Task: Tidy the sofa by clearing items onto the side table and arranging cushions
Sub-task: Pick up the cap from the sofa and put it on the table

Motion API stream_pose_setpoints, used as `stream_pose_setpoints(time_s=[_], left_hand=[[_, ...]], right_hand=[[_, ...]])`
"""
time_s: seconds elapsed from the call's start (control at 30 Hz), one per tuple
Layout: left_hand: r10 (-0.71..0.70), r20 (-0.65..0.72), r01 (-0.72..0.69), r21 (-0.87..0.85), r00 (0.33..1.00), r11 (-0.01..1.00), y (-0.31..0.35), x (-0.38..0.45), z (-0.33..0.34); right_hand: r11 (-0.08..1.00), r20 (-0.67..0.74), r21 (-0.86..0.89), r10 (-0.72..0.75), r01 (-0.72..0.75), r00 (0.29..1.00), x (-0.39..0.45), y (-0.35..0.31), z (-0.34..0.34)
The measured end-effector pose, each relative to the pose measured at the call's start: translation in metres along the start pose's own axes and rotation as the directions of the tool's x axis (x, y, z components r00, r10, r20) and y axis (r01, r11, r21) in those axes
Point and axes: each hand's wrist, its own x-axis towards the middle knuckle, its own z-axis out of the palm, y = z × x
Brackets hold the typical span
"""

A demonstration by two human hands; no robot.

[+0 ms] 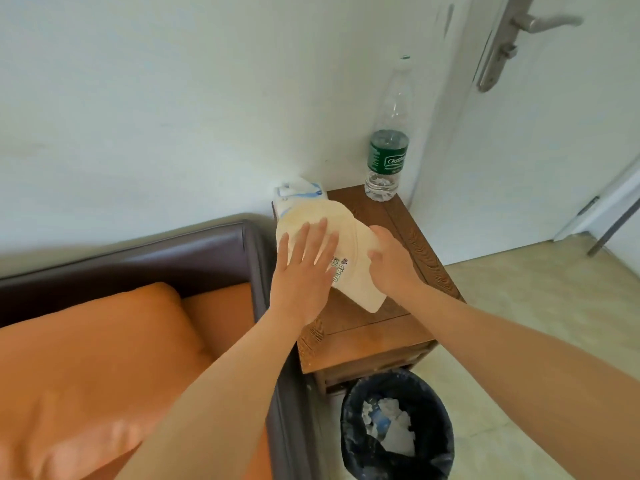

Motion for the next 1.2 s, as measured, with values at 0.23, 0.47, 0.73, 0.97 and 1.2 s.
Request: stream_pose_setpoints(time_s=[0.23, 0.47, 0.73, 0.97, 1.2], left_hand=[[-0.101, 0.2, 0.111, -0.04, 0.974, 0.993, 0.089, 0.011, 0.038], [-0.195, 0.306, 0.222, -0.053, 0.932, 0.974, 0.139, 0.014, 0.067], [-0.219, 0.274, 0.225, 0.012, 0.936, 0.974, 0.141, 0.008, 0.074], [-0.302, 0.341, 0.324, -0.009, 0.89, 0.946, 0.122, 0.016, 0.083], [-0.117, 0.347, 0.212, -0.249, 0.93, 0.945, 0.104, 0.025, 0.095]], right_hand=[[0.985, -0.054, 0.03, 0.173, -0.172, 0.983, 0.012, 0.065, -0.034], [0.966, 0.131, -0.26, 0.028, 0.008, 0.991, 0.022, 0.124, -0.044], [0.741, 0.394, -0.501, -0.265, 0.448, 0.88, 0.023, 0.144, -0.048], [0.545, 0.457, -0.582, -0.395, 0.604, 0.797, 0.038, 0.147, -0.048], [0.459, 0.406, -0.687, -0.401, 0.564, 0.821, 0.045, 0.154, -0.043]])
